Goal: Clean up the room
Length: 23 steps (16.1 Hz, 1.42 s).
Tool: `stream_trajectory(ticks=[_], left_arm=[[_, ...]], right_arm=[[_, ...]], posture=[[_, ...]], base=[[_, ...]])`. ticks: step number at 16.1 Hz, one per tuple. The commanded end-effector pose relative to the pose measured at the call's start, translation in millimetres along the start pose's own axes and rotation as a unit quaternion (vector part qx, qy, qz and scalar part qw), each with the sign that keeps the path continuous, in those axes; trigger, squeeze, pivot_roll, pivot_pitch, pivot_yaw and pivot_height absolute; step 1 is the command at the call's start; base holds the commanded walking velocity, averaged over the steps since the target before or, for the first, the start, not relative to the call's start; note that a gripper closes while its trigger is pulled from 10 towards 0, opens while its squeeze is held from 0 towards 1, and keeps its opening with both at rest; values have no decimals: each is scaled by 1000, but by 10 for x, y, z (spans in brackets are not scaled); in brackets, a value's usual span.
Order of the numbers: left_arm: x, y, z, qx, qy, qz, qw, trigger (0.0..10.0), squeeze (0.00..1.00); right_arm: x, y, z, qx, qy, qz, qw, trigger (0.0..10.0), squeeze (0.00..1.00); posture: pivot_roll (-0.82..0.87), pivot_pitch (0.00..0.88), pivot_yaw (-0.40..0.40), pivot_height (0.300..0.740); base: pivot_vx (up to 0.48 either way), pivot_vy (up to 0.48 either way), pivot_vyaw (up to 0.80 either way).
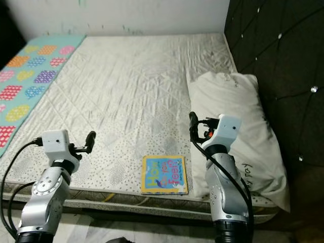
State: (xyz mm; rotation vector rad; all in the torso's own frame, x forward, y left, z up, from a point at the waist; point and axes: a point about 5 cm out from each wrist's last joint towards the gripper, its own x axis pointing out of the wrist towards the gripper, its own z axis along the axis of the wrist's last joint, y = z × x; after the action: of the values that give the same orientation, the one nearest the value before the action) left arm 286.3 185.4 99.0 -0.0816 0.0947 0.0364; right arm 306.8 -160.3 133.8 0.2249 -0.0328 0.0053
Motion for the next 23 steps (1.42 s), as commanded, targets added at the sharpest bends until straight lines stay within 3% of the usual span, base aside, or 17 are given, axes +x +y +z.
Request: stream_trajectory(ticks=[1,13,18,23], left_arm=[[-45,30,-63,8,10,12,1000,10000,0],[-163,-2,-181,-29,23,18,999,10000,0],[-163,-59,-182,-39,20,15,999,10000,0],[-146,-86,-182,-36,23,13,999,10000,0]], right_arm=[[-12,-13,-37,0,3,-5,1000,10000,0],[-115,-57,-94,-18,8,-4,1000,10000,0],[-126,-59,-88,-24,10,1,1000,10000,0],[-152,-75,-85,-29,12,0,1000,10000,0]], posture=[[-126,23,73,740],[-139,75,45,740],[-149,82,37,740],[-154,91,37,740]], base=[[0,0,0],[0,0,0],[0,391,-630],[0,177,0]])
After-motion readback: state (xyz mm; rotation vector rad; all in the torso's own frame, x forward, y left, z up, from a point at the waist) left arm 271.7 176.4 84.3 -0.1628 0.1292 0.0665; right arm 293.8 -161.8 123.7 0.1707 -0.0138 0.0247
